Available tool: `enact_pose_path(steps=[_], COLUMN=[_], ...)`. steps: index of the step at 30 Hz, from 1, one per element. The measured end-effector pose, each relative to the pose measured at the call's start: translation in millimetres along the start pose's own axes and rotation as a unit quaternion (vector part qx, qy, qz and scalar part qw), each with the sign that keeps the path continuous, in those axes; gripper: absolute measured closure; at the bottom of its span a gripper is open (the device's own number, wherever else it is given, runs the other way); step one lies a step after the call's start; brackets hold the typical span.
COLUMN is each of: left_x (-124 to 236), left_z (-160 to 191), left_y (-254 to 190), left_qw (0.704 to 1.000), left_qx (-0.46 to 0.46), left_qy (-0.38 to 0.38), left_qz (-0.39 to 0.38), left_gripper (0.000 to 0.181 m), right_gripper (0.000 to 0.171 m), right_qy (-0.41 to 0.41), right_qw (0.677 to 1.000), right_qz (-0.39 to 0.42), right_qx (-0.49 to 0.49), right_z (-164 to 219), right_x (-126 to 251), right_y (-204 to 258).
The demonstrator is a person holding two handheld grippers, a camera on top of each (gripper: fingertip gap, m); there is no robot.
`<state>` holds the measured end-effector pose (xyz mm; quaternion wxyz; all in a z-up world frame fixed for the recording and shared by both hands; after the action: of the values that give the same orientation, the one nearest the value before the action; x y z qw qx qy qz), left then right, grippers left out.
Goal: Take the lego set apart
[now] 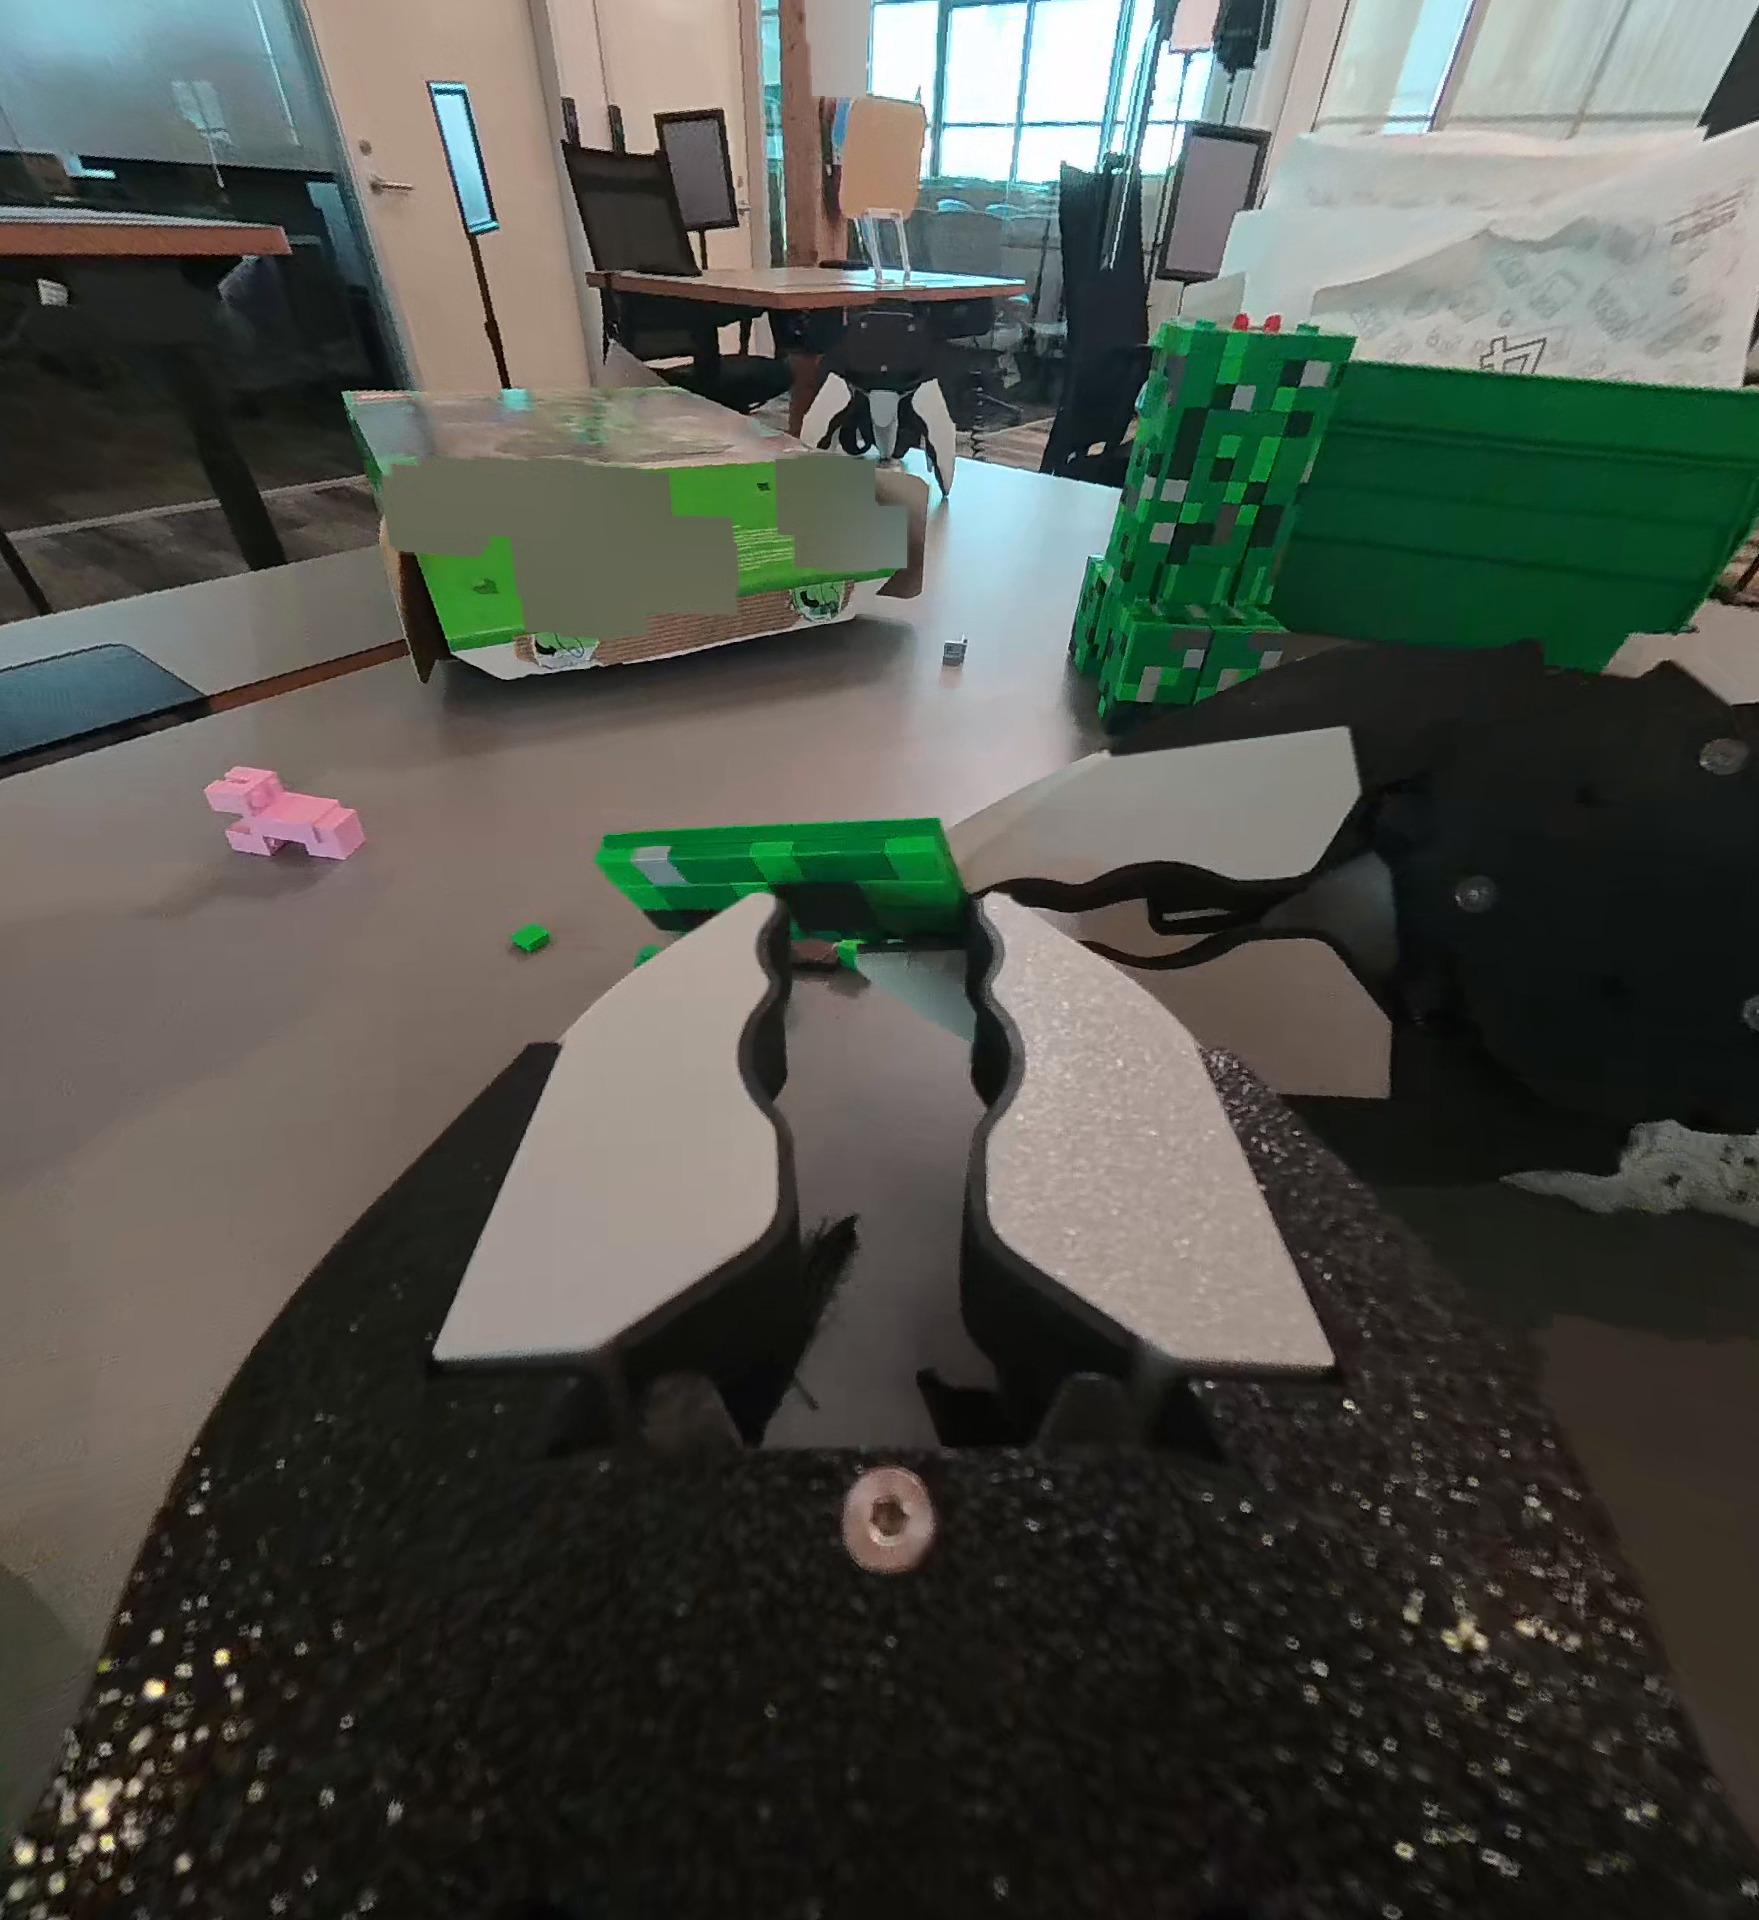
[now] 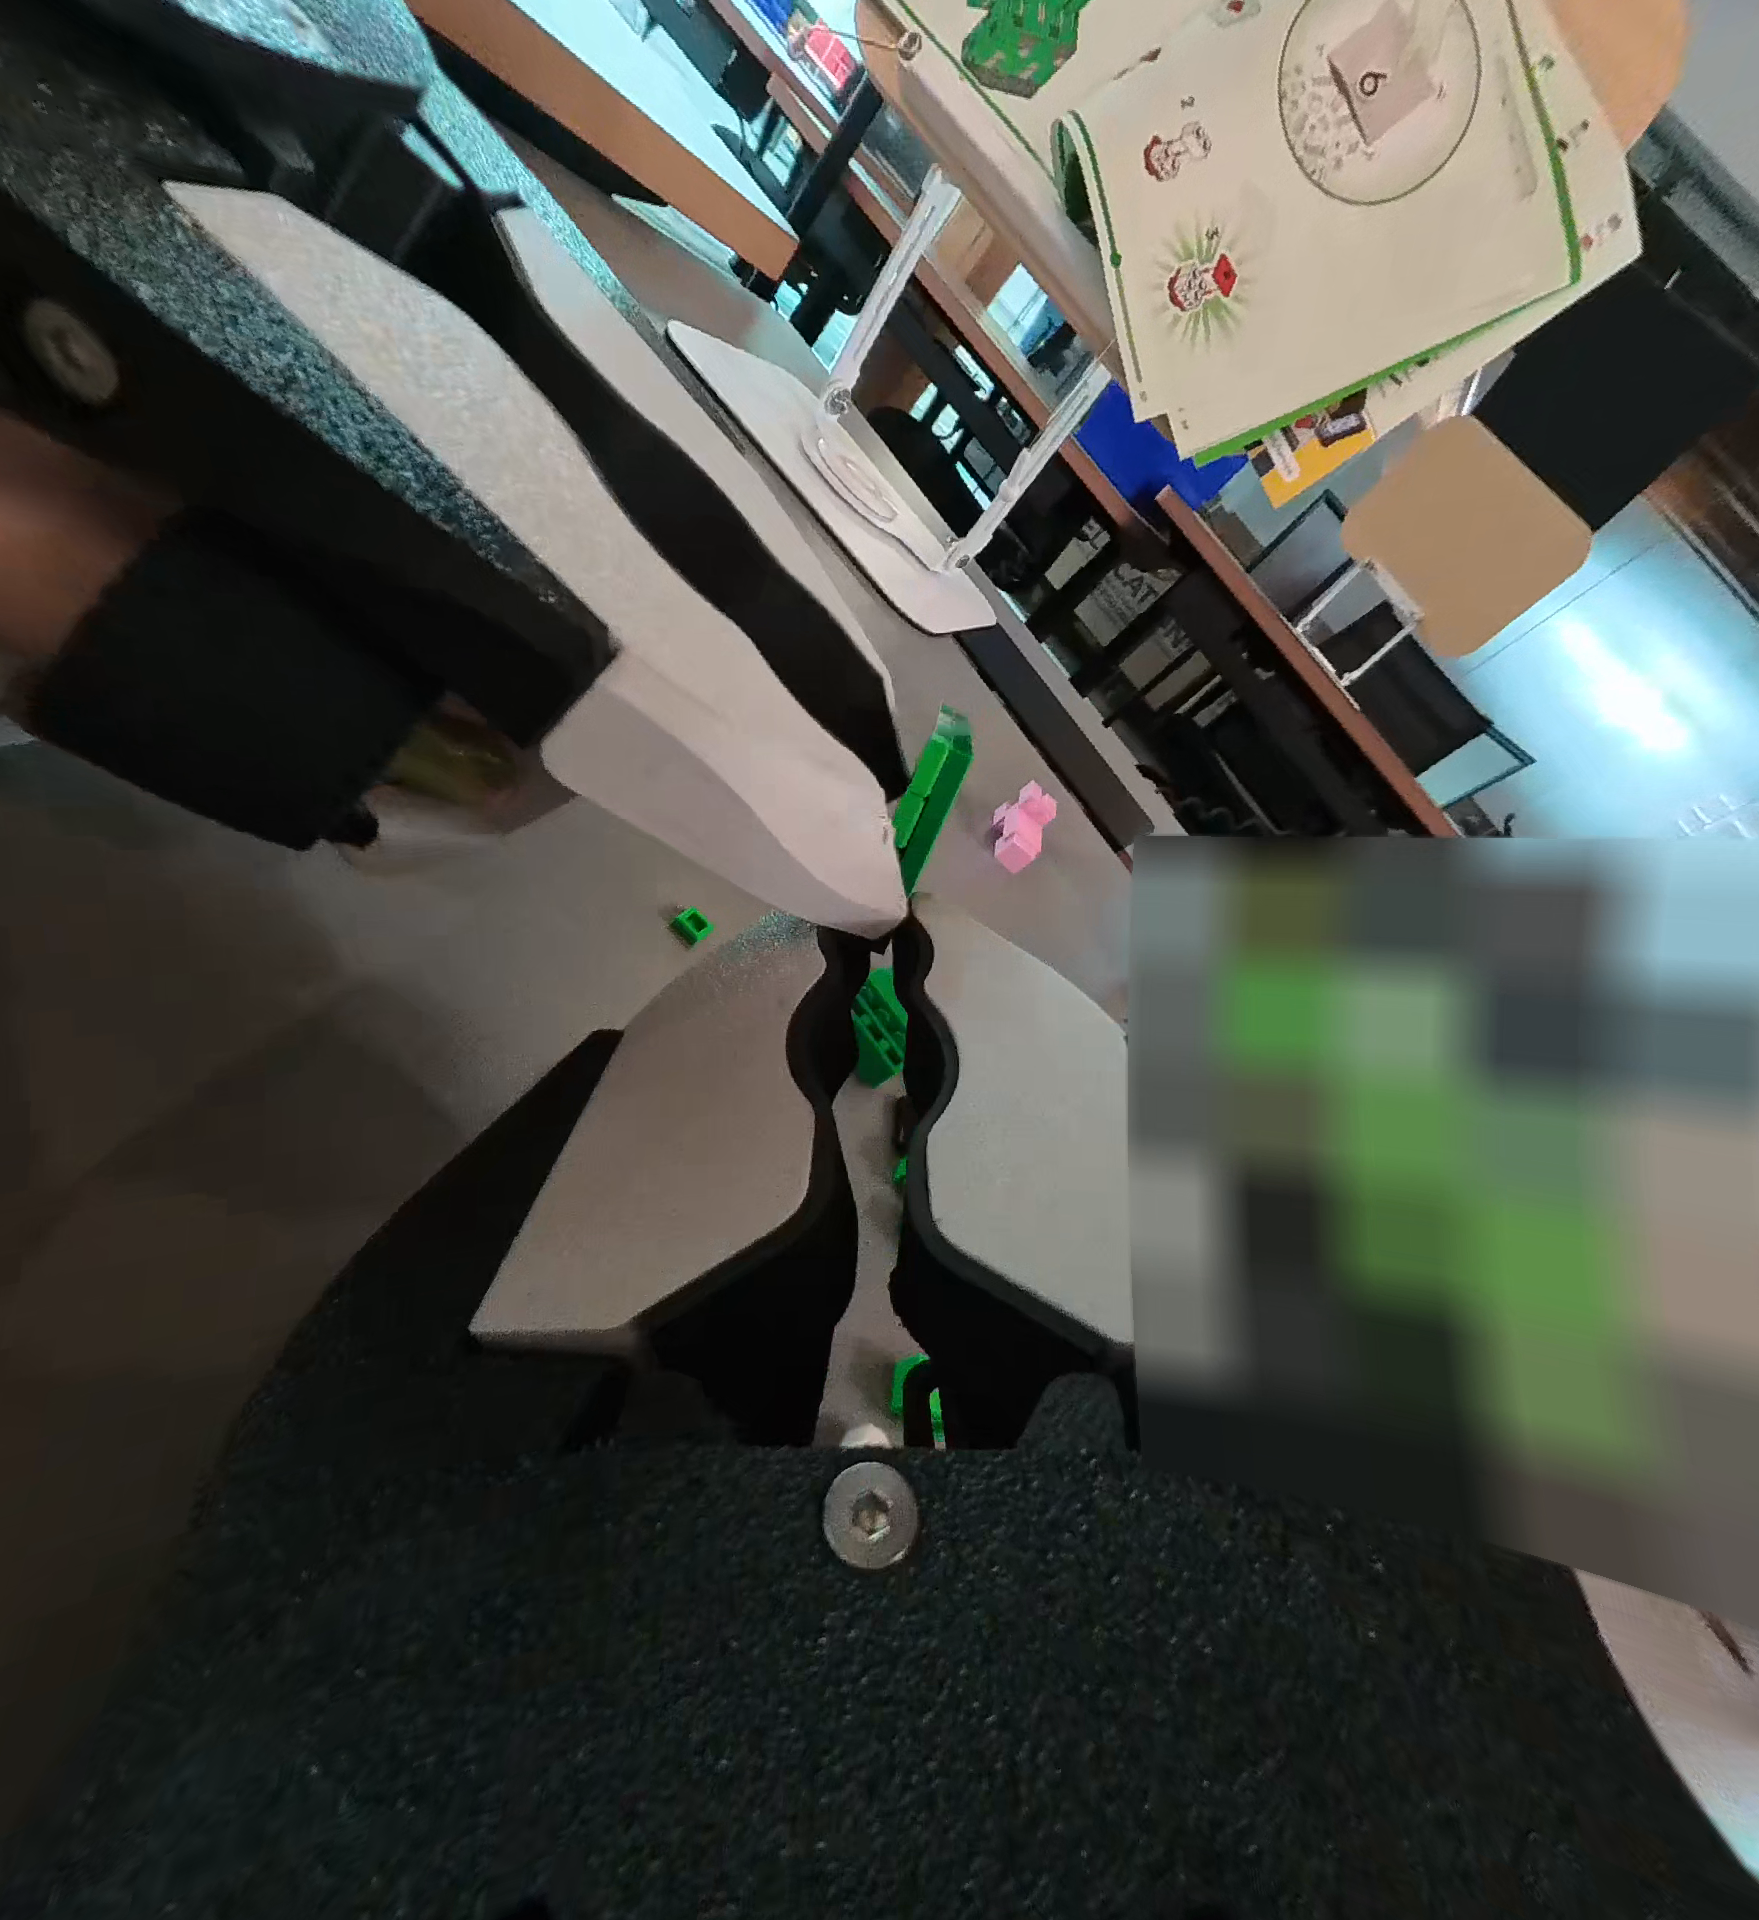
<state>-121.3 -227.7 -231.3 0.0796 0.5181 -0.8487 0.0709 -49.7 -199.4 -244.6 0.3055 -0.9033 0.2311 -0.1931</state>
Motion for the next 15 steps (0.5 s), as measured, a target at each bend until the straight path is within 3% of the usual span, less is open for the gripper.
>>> enact_pose_path(steps=[6,15], left_x=[-2.6,-3.4], left_z=[1.4,1.9], left_y=[-3.8,-2.7], left_qw=[1.0,1.0], left_qx=[-0.024,-0.01], left_qy=[0.013,0.017], left_qz=[-0.007,0.007], left_gripper=[0.165,0.171], right_gripper=[0.168,0.168], right_qy=[0.014,0.018], right_qw=[1.0,0.999], right_qz=[-0.012,-0.014], right_qx=[-0.024,-0.03], right_z=[4.7,5.8], right_x=[-3.2,-4.1], right_y=[-0.5,-1.0])
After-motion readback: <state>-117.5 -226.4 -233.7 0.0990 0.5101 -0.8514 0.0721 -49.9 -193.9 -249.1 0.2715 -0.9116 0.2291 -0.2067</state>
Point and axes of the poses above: each gripper's, where its closed fingertips meet, x back along the fingers, z out of its underside, y = z × x across the jaws, the point moved 6 cm from there along x, back along the fingers, and after that the axes turned 3 degrees about y, right-handed, at the moved point
